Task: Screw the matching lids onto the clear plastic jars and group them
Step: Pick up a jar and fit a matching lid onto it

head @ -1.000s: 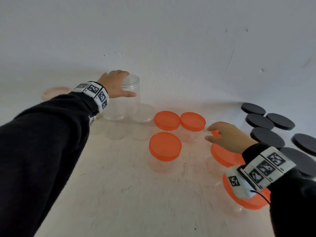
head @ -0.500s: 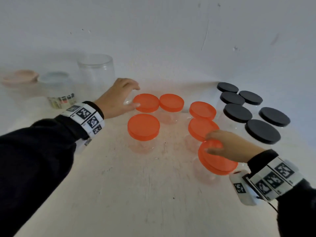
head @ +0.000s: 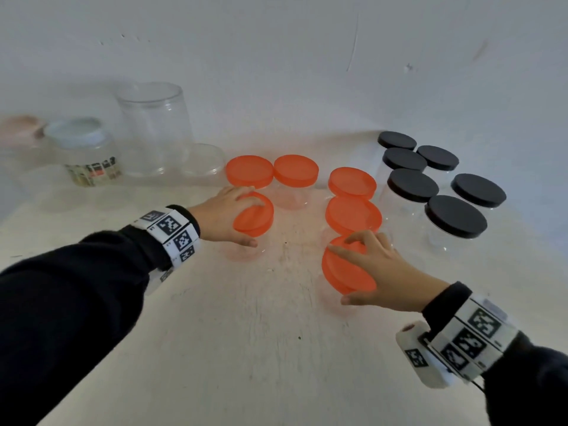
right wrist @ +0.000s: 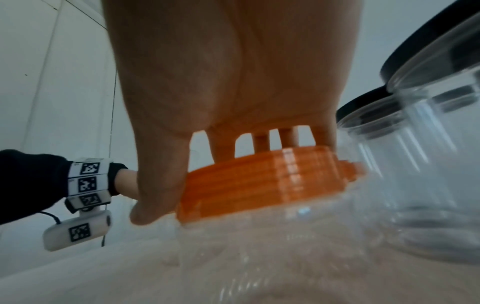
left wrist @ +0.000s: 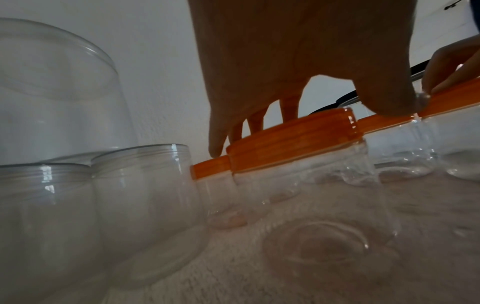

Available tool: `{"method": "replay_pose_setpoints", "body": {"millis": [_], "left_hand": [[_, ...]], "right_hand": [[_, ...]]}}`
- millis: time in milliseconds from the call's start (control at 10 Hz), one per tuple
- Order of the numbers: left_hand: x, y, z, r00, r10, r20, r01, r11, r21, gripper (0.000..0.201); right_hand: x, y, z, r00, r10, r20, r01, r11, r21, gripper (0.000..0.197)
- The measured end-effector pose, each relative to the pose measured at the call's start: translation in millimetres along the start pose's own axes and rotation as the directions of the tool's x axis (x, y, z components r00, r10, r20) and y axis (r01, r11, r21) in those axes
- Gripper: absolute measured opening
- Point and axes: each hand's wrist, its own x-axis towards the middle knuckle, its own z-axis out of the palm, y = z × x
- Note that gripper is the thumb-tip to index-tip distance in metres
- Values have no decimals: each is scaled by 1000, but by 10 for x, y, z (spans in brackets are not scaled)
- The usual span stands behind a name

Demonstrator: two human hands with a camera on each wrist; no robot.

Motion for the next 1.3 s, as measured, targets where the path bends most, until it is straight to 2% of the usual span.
{"method": "replay_pose_setpoints", "body": {"millis": [100,300,400,600,800,1000,1200,1300], "left_hand": [[25,11,5,999,-36,4,36,999,-17,84],[66,32,-83,997,-65,-41,63,996,-63,78],[45,38,-164,995,-43,-89,38,998,-56,77],[60,26,-649,969,-45,-243,20,995,-102,92],[253,8,-1069,919,-88,-384,34,989,-144,80],[500,-23,-1136,905,-138,-402,99,988,-116,80],[678,-74,-999,940,-147,-309,124,988,-94,80],[730,-113,-960,942,-144,-304,121,988,-95,76]], "right_hand": [[109,-146,-2,998,-63,-9,63,998,3,85],[522,-333,-47,987,-120,-103,120,993,-1,72],[689,-341,-9,990,-104,-97,110,993,52,73],[897,-385,106,979,-106,-177,100,994,-45,78],[1082,-422,95,979,-31,-200,17,997,-74,79],[1176,-429,85,974,8,-224,-22,998,-61,78],[1164,-417,86,968,13,-249,-16,1000,-13,77],[1168,-417,82,968,11,-252,-15,1000,-14,77]]}}
